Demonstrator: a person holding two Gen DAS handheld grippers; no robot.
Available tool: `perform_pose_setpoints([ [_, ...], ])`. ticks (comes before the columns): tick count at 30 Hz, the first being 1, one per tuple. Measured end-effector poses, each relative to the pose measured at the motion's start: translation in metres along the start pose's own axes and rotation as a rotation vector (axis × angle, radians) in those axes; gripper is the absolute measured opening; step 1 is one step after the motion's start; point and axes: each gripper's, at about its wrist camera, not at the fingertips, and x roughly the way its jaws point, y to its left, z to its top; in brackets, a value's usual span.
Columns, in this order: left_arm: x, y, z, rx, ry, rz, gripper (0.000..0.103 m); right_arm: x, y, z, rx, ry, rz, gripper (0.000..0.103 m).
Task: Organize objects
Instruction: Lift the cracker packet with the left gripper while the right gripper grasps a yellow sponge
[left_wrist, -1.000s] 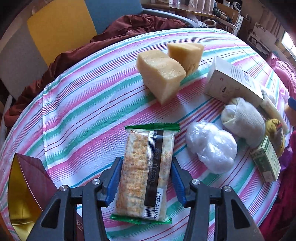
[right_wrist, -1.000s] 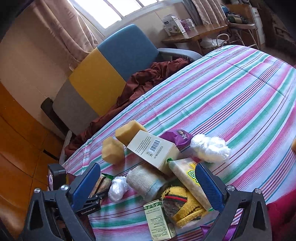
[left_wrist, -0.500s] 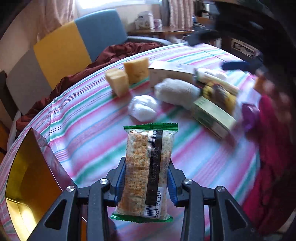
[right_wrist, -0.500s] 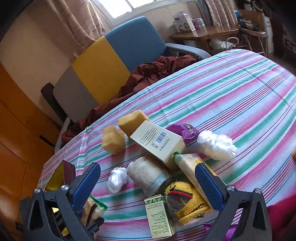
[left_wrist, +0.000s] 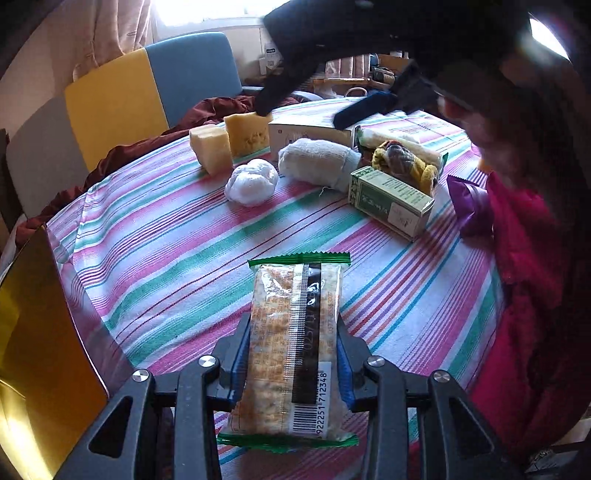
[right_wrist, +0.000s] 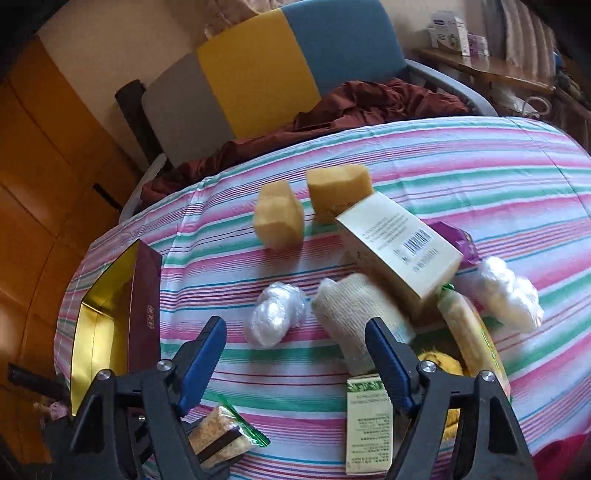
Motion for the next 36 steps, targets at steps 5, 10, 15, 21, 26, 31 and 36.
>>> perform_pose_setpoints([
  [5, 0.0, 0.0, -0.004, -0.017, -0.032, -0.009, 0.039, 0.025, 0.027, 0.038, -0.085, 0.017, -0.031, 0.078],
  [10, 0.0, 0.001, -0.006, -0.029, -0.047, -0.021, 0.039, 0.069, 0.041, 0.073, -0.112, 0.069, -0.075, 0.066],
  [15, 0.002, 0.002, -0.006, -0.033, -0.054, -0.03, 0.039, 0.115, 0.039, 0.097, -0.108, 0.111, -0.168, 0.038],
  [21, 0.005, 0.001, -0.004, -0.039, -0.063, -0.027, 0.039, 0.111, 0.045, 0.092, -0.179, 0.1, -0.134, 0.034],
  [26, 0.005, -0.002, -0.001, -0.03, -0.053, -0.015, 0.039, 0.08, 0.074, 0.047, -0.258, 0.112, 0.056, 0.034],
  [31, -0.001, -0.012, -0.002, 0.007, -0.028, 0.002, 0.038, 0.077, 0.088, 0.004, -0.307, 0.165, 0.17, 0.034],
  [36, -0.02, -0.022, -0.005, 0.04, -0.038, 0.005, 0.038, 0.085, 0.068, 0.005, -0.248, 0.173, 0.116, 0.034],
])
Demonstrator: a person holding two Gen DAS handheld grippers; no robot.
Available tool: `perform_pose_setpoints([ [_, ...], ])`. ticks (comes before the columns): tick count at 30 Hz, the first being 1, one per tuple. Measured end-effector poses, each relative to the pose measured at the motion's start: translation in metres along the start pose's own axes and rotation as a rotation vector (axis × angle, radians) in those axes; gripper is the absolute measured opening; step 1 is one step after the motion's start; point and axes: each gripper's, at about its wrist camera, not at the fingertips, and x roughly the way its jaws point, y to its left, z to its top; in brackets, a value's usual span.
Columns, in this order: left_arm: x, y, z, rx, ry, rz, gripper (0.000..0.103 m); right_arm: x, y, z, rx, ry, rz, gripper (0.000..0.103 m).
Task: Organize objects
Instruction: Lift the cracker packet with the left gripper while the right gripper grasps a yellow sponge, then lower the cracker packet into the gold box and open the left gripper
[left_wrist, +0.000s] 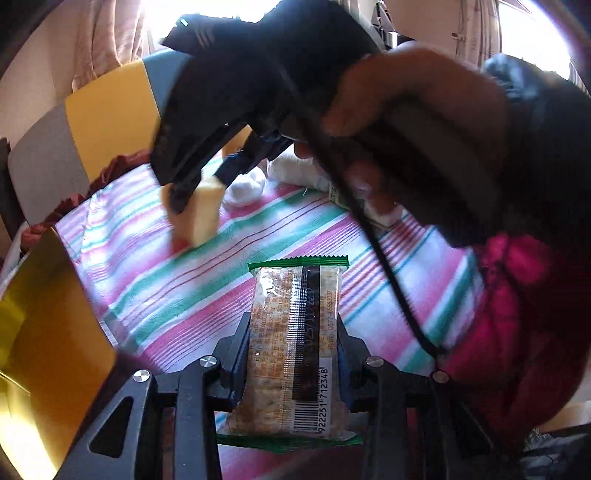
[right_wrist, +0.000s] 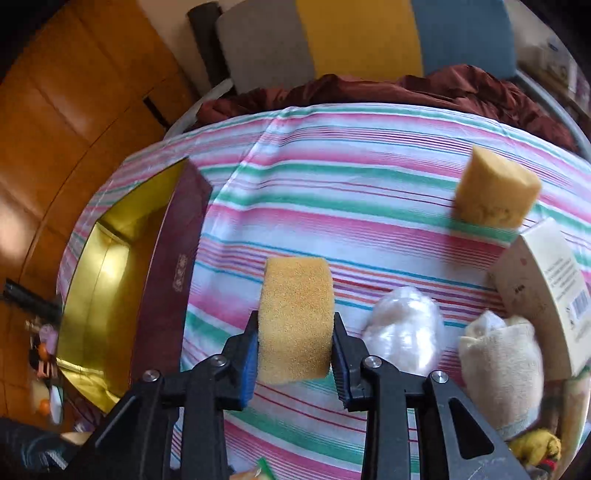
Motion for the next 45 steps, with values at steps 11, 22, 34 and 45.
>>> perform_pose_setpoints([
  [11, -0.084, 0.034, -0.006, -0.171, -0.114, 0.048, 0.038, 0.002, -0.001, 0.003, -0.036, -0.01, -0.104, 0.034],
  [22, -0.133, 0.186, -0.046, -0.678, -0.097, 0.247, 0.038, 0.002, 0.011, -0.002, -0.112, -0.01, -0.159, 0.034],
  [34, -0.112, 0.306, -0.09, -1.038, 0.003, 0.369, 0.038, 0.003, 0.016, -0.003, -0.15, -0.009, -0.19, 0.034],
  [45, -0.056, 0.355, -0.088, -0.988, 0.15, 0.526, 0.038, 0.01, 0.021, -0.005, -0.181, 0.012, -0.208, 0.035],
])
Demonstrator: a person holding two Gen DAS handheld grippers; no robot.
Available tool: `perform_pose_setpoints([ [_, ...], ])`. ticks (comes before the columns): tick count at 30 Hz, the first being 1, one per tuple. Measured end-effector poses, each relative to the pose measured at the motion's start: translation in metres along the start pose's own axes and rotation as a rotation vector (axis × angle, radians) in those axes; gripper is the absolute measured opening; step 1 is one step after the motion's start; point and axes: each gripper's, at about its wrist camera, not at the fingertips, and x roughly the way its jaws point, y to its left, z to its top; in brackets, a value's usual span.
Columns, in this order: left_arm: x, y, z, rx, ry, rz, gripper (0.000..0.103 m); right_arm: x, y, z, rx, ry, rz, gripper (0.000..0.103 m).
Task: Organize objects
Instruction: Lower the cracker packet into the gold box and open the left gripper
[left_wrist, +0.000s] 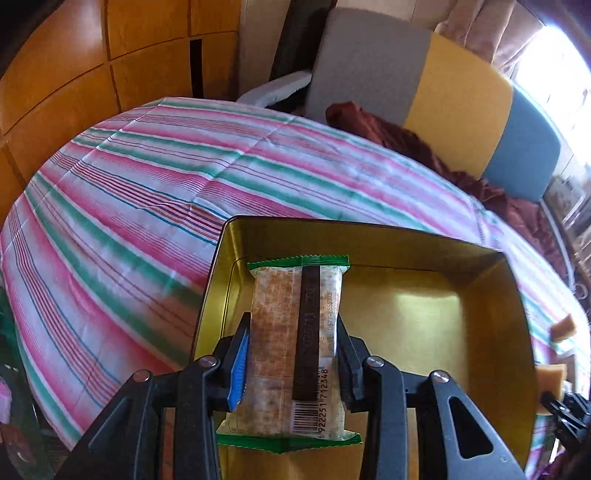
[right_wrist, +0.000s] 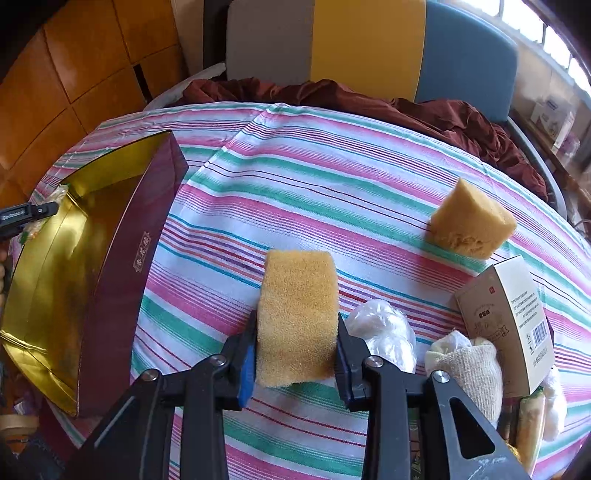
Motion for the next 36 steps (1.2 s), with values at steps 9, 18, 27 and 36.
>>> perform_pose_setpoints([
  [9, 0.026, -0.016, 0.013, 0.068, 0.023, 0.091, 0.04, 0.001, 0.002, 0.001, -0.013, -0.002, -0.002, 0.035],
  [18, 0.005, -0.008, 0.009, 0.054, 0.0, 0.027, 0.046, 0.001, 0.001, 0.0, -0.014, -0.005, -0.003, 0.035],
  [27, -0.091, -0.013, -0.042, 0.106, -0.214, 0.026, 0.046, 0.001, 0.0, 0.0, -0.016, -0.014, -0.002, 0.035],
  [36, -0.136, 0.0, -0.08, 0.111, -0.272, -0.018, 0.046, -0.004, -0.003, 0.0, 0.042, -0.017, 0.012, 0.035],
])
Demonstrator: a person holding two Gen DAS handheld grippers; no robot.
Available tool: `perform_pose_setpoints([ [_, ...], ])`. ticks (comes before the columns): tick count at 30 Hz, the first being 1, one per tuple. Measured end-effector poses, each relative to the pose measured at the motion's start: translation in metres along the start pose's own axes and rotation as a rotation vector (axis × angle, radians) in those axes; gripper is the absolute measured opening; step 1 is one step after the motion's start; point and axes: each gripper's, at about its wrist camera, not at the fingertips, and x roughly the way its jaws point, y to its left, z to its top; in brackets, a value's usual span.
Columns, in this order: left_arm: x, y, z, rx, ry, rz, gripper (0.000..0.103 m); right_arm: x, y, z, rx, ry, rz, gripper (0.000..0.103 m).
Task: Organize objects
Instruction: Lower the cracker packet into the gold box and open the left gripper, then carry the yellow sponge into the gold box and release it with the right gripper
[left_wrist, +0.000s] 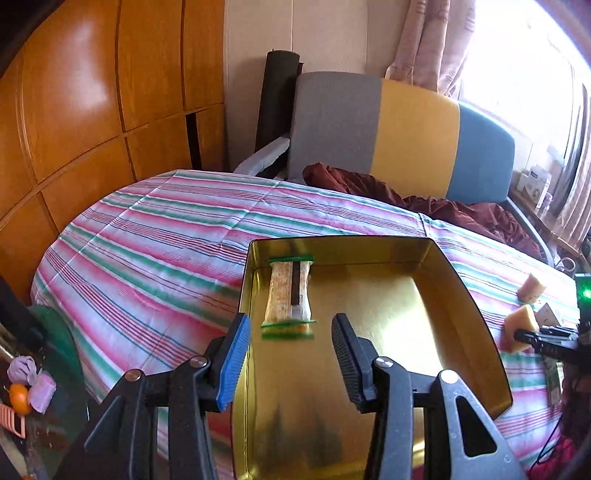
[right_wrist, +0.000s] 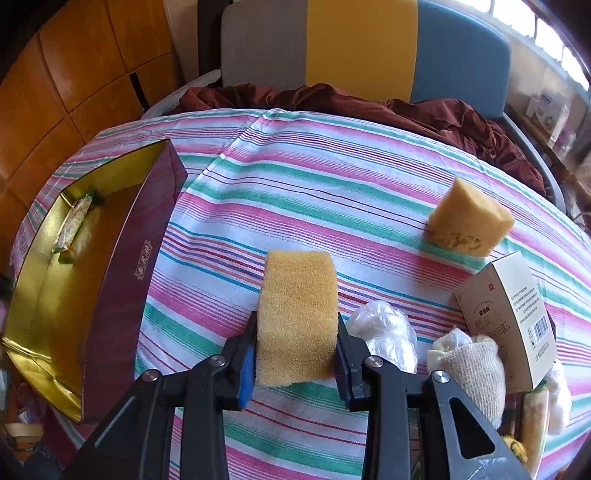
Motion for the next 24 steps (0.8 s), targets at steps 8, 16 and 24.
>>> perform_pose_setpoints([
  [8, -0.006, 0.007, -0.013, -0.005, -0.004, 0.004, 0.046, -0.031, 0.03, 0.007, -0.005, -0.076, 0.006, 0.035],
  [16, -0.008, 0.021, -0.023, -0.023, -0.001, 0.01, 0.046, -0.056, 0.104, 0.035, -0.067, -0.132, 0.171, 0.035],
  [24, -0.016, 0.039, -0.029, -0.033, -0.022, 0.057, 0.046, -0.014, 0.211, 0.045, -0.142, 0.002, 0.369, 0.035],
])
